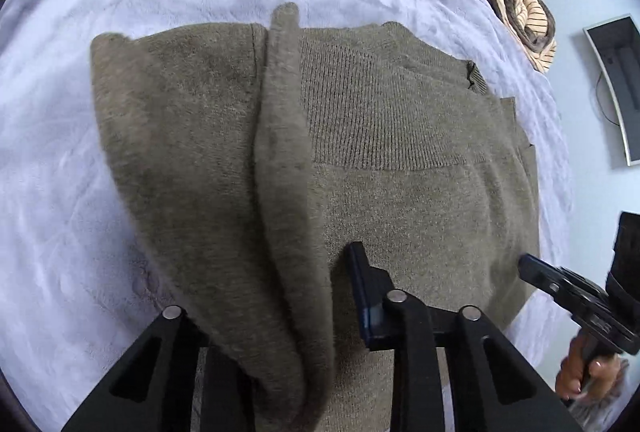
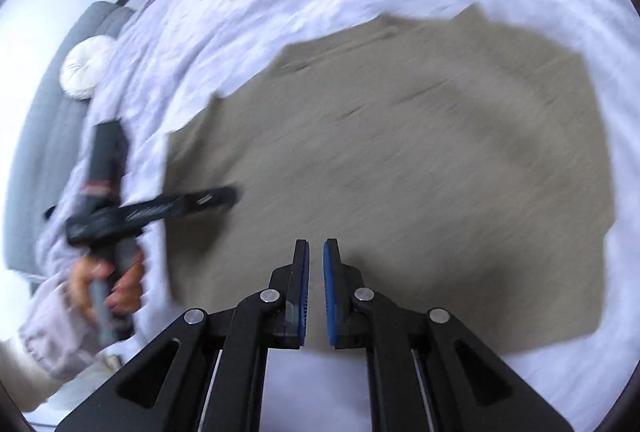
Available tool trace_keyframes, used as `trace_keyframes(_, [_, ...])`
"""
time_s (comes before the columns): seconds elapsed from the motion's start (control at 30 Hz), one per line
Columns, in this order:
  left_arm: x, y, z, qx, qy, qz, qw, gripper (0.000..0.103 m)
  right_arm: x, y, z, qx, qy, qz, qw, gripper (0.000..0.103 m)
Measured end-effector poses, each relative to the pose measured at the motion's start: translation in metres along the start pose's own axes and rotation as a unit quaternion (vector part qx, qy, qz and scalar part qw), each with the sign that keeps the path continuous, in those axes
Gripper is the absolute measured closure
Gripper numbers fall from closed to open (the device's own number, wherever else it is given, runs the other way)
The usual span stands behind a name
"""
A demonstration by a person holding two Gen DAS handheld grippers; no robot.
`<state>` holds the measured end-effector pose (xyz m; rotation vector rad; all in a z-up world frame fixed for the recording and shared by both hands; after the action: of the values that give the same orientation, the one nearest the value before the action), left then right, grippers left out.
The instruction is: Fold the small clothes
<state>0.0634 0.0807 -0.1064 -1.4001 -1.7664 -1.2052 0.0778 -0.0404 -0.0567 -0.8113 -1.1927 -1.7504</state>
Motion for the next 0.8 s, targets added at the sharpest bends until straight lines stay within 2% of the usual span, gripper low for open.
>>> trace_keyframes(0.07, [0.006,0.002,-0.004,0.003,0.013,-0.008,0.9999,0.087,-0.025,-0.01,-0.019,0.01,-0.023,0.038,0.999,0.096])
trace_keyframes(0.1, [0.01,0.003,-0.008,0.007,0.012,-0.011,0.9999,0.087,-0.038,-0.02,-0.029,0.011,-0.023,0.058,0.998,0.097])
trace_keyframes(0.23, [0.031,0.015,-0.044,-0.001,-0.003,-0.034,0.9994,0.087,-0.044,-0.024,-0.027,0.031,-0.014,0.032,0.999,0.097])
trace_keyframes(0.4, [0.045,0.039,-0.141,-0.059,-0.039,-0.058,0.9958,0.087,-0.034,-0.026,-0.044,-0.027,0.047,0.03,0.998,0.097])
trace_keyframes(0.5, [0.035,0.053,-0.211,-0.092,-0.069,-0.063,0.9914,0.087,-0.017,-0.021,-0.058,-0.076,0.085,0.022,0.993,0.097])
trace_keyframes(0.6, [0.007,0.058,-0.274,-0.14,-0.073,-0.053,0.986,0.087,0.015,-0.009,-0.085,-0.131,0.105,-0.031,0.985,0.097])
trace_keyframes(0.7, [-0.039,0.04,-0.31,-0.199,-0.043,-0.029,0.9786,0.087,0.039,-0.003,-0.127,-0.201,0.128,-0.069,0.969,0.097])
trace_keyframes(0.77, [-0.07,0.022,-0.313,-0.218,-0.012,-0.007,0.9759,0.086,0.035,-0.007,-0.153,-0.243,0.138,-0.059,0.958,0.096])
trace_keyframes(0.8, [-0.072,0.011,-0.31,-0.219,-0.003,-0.004,0.9756,0.086,0.03,-0.012,-0.162,-0.262,0.143,-0.049,0.953,0.093])
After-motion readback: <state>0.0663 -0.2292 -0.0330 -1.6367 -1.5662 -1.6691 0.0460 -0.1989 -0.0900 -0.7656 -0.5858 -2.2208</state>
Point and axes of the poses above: each gripper's, at about its wrist camera, not at the fingertips, and x roughly against the way its jaws point, z to its left, y to its top, the point moved 9 cm from there along -x, roughly the way its jaws point, and after that the axes turned 10 degrees about -z, right-handed, at the moved point
